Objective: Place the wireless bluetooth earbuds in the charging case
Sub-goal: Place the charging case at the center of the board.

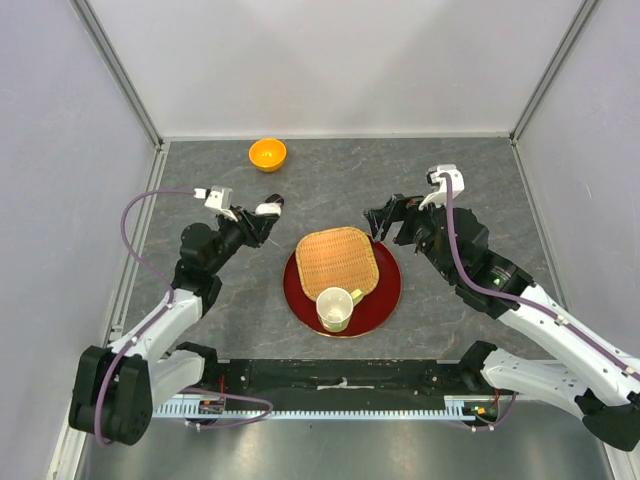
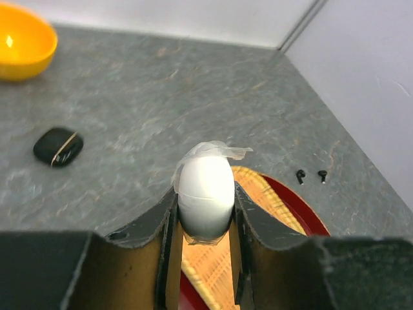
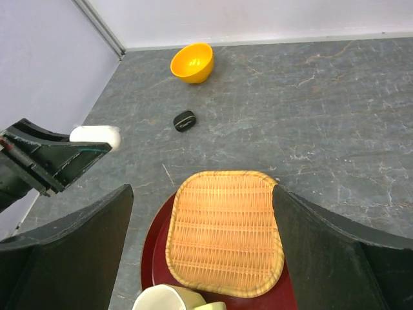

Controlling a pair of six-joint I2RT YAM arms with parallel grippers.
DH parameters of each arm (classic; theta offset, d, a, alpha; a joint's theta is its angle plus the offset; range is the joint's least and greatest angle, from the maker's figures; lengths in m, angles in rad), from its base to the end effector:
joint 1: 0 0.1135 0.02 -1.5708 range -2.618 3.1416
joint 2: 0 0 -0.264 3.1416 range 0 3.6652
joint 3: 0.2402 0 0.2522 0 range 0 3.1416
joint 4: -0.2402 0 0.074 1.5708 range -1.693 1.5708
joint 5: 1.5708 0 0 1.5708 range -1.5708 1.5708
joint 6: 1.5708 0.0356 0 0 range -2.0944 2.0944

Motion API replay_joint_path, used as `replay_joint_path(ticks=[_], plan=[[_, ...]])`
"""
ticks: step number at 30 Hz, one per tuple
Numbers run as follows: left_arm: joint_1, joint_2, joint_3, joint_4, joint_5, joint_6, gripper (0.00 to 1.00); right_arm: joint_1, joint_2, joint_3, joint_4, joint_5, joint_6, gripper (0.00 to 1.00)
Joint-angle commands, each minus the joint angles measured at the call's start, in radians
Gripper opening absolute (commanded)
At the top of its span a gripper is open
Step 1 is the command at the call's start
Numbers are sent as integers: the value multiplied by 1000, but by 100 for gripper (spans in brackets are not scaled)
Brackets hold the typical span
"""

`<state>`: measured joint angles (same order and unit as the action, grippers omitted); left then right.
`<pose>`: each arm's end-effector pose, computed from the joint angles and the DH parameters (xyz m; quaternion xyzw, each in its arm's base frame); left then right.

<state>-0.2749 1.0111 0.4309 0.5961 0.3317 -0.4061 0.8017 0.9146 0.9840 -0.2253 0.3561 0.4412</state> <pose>0.2136 -0.0723 0.2548 0.0721 0.6981 -0.3439 0.6239 0.1516 0.1388 0.3828 -0.0209 0.7565 0.2630 0.5984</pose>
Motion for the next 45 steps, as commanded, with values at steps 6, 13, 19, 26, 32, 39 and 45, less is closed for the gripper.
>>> replay_joint_path(ticks=[6,13,19,26,32,39,45], plan=[[149,259,-61,59,138,-267,2,-42,20,-15,17,-35,-1,95],[192,423,-72,131,196,-298,4,-59,36,-11,20,-59,2,96],[203,498,-18,35,234,-264,10,-65,59,-4,21,-58,10,96],[203,515,5,-30,202,-232,22,-70,78,2,23,-69,14,96],[203,537,25,-68,205,-195,33,-73,69,-1,23,-66,17,96],[203,535,19,-78,182,-178,38,-76,58,-4,23,-72,11,96],[203,515,26,-137,150,-163,51,-79,64,-1,24,-71,10,96]])
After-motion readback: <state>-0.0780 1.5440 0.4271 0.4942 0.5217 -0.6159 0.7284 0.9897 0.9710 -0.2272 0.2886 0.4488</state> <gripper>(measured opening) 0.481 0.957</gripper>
